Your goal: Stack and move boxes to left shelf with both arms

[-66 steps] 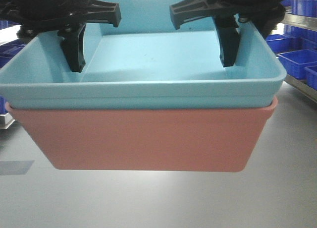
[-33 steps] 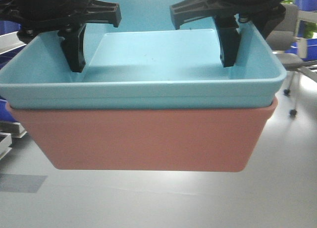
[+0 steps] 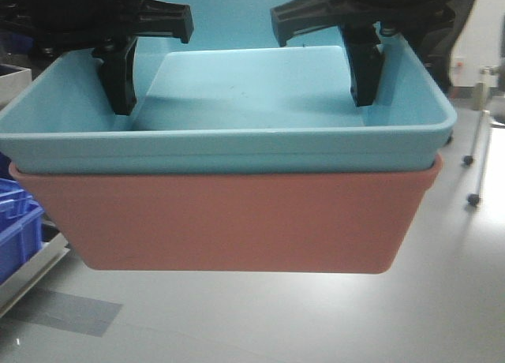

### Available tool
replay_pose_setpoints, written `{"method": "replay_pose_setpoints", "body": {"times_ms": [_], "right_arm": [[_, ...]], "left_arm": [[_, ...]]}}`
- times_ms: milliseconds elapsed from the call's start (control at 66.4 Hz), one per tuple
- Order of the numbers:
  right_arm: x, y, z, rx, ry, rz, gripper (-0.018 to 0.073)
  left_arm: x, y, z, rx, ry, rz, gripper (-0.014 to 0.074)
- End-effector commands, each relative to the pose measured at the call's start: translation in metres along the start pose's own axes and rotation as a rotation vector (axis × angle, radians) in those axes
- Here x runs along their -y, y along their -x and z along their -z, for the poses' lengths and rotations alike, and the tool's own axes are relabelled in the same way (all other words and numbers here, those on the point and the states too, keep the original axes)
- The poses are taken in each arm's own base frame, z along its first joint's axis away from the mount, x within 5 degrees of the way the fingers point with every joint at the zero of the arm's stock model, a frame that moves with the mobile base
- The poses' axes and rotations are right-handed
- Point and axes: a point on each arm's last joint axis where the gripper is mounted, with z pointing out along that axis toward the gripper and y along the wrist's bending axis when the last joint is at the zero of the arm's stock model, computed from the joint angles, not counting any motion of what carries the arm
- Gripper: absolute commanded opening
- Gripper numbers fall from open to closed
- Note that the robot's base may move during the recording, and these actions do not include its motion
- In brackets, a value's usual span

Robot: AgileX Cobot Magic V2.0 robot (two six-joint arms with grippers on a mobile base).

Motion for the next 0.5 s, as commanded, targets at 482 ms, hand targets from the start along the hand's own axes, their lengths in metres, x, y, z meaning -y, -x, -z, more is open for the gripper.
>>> {"method": "replay_pose_setpoints", "body": {"times_ms": [482], "right_arm": [[-0.0181, 0.0196, 0.0336, 0.21, 0.225, -0.015, 0.0056]], "left_arm": [[0.0263, 0.0186, 0.0313, 0.2, -0.222, 0.047, -0.001]]}}
